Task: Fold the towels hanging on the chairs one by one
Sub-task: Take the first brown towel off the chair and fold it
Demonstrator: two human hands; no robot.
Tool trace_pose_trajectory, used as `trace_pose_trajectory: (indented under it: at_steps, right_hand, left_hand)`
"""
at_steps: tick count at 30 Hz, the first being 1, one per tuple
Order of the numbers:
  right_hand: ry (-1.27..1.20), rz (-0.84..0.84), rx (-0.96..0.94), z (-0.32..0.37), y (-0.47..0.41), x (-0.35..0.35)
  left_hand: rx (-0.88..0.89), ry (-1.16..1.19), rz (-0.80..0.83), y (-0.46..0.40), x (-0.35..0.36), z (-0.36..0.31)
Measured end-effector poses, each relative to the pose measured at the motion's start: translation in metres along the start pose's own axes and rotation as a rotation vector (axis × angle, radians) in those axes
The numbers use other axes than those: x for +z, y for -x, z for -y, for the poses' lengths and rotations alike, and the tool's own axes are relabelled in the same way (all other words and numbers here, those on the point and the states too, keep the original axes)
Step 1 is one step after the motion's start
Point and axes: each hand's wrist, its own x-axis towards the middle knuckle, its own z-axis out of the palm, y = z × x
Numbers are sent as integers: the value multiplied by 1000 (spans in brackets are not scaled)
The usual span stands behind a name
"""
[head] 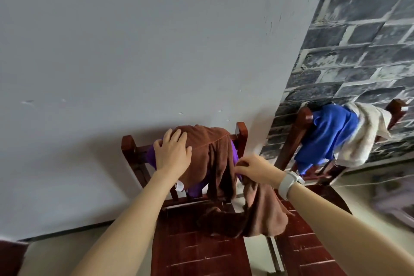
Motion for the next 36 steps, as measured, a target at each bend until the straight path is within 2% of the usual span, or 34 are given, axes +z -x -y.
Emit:
trace_pose_trajectory:
  at_steps: [2,4,5,6,8,10,11,13,15,17,18,20,22,25,28,30,32,34,36]
  right_hand:
    - [-154,-155,-116,0,12,-18]
    - [-274,-254,-200,4,28,-40]
    - [-330,-274,-222,5,36,-49]
    - [-408,-277,-234,5,43,-57]
    - [-589,-249,-256,6,55,-70]
    - [-713,-231,-276,10,66,-80]
    - [-754,-234,-293,12,71,-85]
    - [-862,-307,-318,14,80,-97]
    - [-924,-523,-283,6,82,-109]
    - [-720,-731,-132,-25,72,-111]
    - [-594,-739,-32,-45,67,-105]
    - [-463,-628,145,-86,64,-76]
    - [-473,-489,225,-120,72,-32]
    - [-555,-198,199,-139,97,33]
    - [-476,33,136,-147,108,76]
    - [-411,91,96,-143,109,93]
    - [-378,100,54,-136,108,108]
    - [-377,40,24,-131,104,119]
    - [-352,-20,50,-129,100,124]
  left_hand:
    - [43,121,-149,8,-2,-5]
    - [141,339,-319,21,1,-17]
    - [163,489,-302,29,2,-27]
    - [155,659,-212,38,4,-40]
    - [118,968,88,54,7,-66]
    - [139,1103,355,62,11,-92]
    - [165,1105,425,65,14,-103]
    - [184,1066,438,66,17,-123]
    - [130,997,375,66,16,-136]
    - [65,970,352,68,16,-141]
    - [41,978,360,70,16,-142]
    - [5,972,383,75,14,-143]
    - [-47,928,373,77,13,-146]
    - [-178,1019,406,81,9,-151]
    - [-343,1273,511,95,-2,-155]
    - [-438,1481,595,105,-6,-153]
    - [-459,1553,595,114,-10,-148]
    - [-430,1441,524,123,-12,-144]
    - [-344,1133,373,128,-9,-133]
